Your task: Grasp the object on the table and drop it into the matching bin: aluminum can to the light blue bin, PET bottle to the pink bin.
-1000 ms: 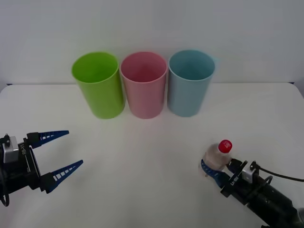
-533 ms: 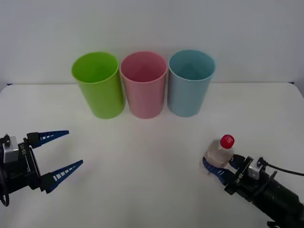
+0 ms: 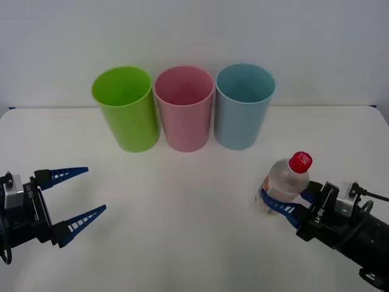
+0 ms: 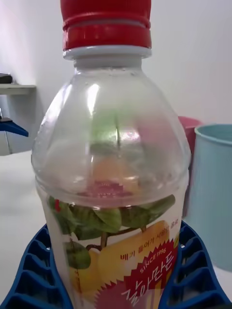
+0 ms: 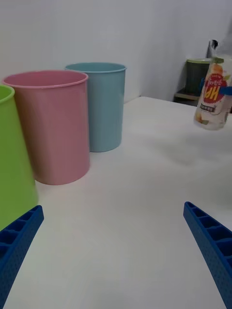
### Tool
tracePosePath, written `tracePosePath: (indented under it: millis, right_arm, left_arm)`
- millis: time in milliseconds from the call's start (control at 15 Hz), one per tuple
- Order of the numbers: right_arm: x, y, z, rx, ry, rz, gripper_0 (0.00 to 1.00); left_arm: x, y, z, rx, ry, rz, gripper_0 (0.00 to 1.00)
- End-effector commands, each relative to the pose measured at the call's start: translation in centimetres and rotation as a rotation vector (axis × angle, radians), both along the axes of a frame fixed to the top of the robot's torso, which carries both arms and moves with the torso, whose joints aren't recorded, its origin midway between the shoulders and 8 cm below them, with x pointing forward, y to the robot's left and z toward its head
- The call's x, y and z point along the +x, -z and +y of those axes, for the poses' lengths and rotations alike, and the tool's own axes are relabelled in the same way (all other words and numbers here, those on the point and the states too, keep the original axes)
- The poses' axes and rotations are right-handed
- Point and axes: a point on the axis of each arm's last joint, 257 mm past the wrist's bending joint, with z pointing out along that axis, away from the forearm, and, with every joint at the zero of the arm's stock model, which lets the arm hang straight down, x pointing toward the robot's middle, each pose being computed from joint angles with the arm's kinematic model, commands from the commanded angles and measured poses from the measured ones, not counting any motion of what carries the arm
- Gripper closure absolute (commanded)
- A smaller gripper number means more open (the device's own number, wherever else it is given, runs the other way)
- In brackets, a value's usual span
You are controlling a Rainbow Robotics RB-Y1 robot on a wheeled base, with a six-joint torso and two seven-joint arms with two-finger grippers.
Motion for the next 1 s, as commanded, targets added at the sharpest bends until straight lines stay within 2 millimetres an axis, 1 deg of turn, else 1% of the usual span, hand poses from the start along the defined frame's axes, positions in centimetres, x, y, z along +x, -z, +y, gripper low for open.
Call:
tracePosePath:
  millis: [67, 133, 333, 467, 533, 667, 733, 800, 1000]
  right_arm:
    - [-0.4, -3.1, 1.2, -0.004, -0.028, -0.016, 1.0]
    - [-0.5, -4.1, 1.6, -0.01, -0.035, -0.021, 1.0]
    - [-0.5, -8.4, 3.2, -0.031, -0.013, -0.058, 1.0]
    - [-0.4, -10.8, 5.1, 0.013, -0.041, -0.049, 1.0]
    - [0.1, -11.8, 6.0, 0.037, -0.051, -0.053, 1.0]
    - [1.5, -13.3, 7.5, 0.051, -0.044, -0.067, 1.0]
    - [2.5, -14.4, 8.4, 0.07, -0.035, -0.065, 1.0]
    - [3.4, -14.8, 9.1, 0.081, -0.027, -0.058, 1.0]
    - [7.1, -16.1, 11.5, 0.11, -0.005, -0.062, 1.0]
  left_arm:
    - [0.0, 0.0, 0.0, 0.0, 0.0, 0.0, 0.0]
    - [0.0, 0.0, 0.0, 0.0, 0.0, 0.0, 0.0]
    - [0.0, 0.0, 0.0, 0.0, 0.0, 0.0, 0.0]
    - [0.0, 0.0, 0.0, 0.0, 0.0, 0.0, 0.0]
    - [0.0, 0.0, 0.0, 0.0, 0.0, 0.0, 0.0]
    - [0.0, 0.0, 0.0, 0.0, 0.0, 0.0, 0.0]
    - [0.0, 0.0, 0.0, 0.0, 0.0, 0.0, 0.0]
    - [0.0, 0.0, 0.0, 0.0, 0.0, 0.0, 0.0]
    - [0.0, 0.0, 0.0, 0.0, 0.0, 0.0, 0.0]
